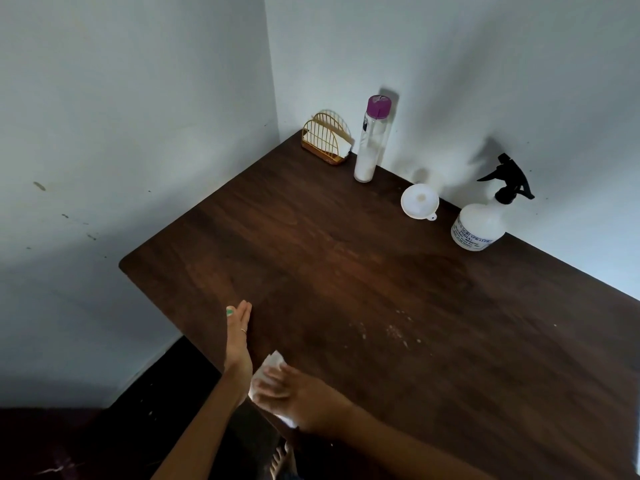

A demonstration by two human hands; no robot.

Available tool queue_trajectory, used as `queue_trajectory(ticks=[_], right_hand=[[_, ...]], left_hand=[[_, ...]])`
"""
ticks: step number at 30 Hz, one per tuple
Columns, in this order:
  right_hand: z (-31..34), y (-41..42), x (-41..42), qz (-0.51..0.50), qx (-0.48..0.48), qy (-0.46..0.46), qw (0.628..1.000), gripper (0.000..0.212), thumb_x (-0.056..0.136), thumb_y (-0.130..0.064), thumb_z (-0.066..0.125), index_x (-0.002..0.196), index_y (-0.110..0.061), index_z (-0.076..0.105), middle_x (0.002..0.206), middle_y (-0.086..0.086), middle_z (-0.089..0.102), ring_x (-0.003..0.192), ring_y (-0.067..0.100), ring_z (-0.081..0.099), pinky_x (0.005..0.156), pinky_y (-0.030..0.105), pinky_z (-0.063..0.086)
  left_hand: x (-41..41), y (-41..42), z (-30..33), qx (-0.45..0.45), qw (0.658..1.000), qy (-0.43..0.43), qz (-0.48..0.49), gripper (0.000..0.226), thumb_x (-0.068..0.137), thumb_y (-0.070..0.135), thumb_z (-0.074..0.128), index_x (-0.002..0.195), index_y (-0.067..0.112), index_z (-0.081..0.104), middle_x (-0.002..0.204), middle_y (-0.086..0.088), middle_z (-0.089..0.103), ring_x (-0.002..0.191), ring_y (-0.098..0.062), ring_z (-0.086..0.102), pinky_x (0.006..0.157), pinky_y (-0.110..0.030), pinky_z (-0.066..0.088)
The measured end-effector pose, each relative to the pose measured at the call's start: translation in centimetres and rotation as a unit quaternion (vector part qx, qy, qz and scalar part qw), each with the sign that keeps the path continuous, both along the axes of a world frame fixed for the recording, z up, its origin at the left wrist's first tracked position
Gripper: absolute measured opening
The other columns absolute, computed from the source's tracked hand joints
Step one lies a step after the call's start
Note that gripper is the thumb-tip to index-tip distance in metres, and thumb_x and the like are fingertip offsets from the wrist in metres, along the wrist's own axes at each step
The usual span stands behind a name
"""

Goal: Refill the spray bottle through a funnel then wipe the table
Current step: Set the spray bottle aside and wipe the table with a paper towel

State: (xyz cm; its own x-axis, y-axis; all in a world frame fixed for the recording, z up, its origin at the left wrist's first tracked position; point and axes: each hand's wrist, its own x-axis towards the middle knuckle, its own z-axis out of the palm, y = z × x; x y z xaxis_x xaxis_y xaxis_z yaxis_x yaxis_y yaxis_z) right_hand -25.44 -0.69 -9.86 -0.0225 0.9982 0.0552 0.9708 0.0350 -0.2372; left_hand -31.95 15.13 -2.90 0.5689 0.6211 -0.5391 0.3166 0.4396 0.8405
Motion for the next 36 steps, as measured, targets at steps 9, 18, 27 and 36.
queue_trajectory(ticks=[9,18,27,36], right_hand=[[7.0,-12.0,15.2,-0.557,-0.013,0.152,0.816,0.045,0.095,-0.016,0.048,0.139,-0.016,0.041,0.142,0.007,0.041,0.131,0.024,0.039,0.103,0.036,0.037],[1.1,-4.7,4.9,-0.389,0.032,0.092,0.916,0.052,0.096,-0.012,0.009,0.148,-0.005,0.005,0.156,0.014,0.002,0.144,0.028,0.011,0.117,0.03,0.005],[7.9,-0.6,-2.9,-0.2,-0.165,0.29,0.921,0.041,0.095,-0.01,0.041,0.135,-0.002,0.045,0.147,0.017,0.037,0.14,0.027,0.029,0.114,0.032,0.025],[17.5,-2.8,3.4,-0.364,-0.119,0.631,0.675,0.033,0.087,0.012,0.048,0.12,0.013,0.05,0.119,0.037,0.053,0.069,0.014,0.065,0.066,0.025,0.056]], left_hand=[[-0.5,-0.2,0.6,0.001,0.999,0.014,-0.042,0.065,0.092,0.063,0.005,0.146,0.031,0.023,0.156,0.015,0.018,0.143,-0.007,0.013,0.118,-0.033,0.002],[-0.6,0.0,0.5,0.009,0.999,0.022,-0.039,0.069,0.088,0.068,0.007,0.144,0.034,0.029,0.154,0.016,0.023,0.142,-0.009,0.017,0.119,-0.037,0.004],[-0.6,-0.7,1.5,0.058,0.997,0.042,-0.04,0.06,0.093,0.061,0.023,0.14,0.029,0.039,0.146,0.015,0.034,0.132,-0.007,0.032,0.117,-0.036,0.015],[0.5,-4.3,6.6,-0.069,0.939,-0.024,-0.336,0.028,0.086,0.035,0.059,0.111,0.022,0.064,0.119,-0.008,0.064,0.102,-0.018,0.065,0.077,-0.028,0.056]])
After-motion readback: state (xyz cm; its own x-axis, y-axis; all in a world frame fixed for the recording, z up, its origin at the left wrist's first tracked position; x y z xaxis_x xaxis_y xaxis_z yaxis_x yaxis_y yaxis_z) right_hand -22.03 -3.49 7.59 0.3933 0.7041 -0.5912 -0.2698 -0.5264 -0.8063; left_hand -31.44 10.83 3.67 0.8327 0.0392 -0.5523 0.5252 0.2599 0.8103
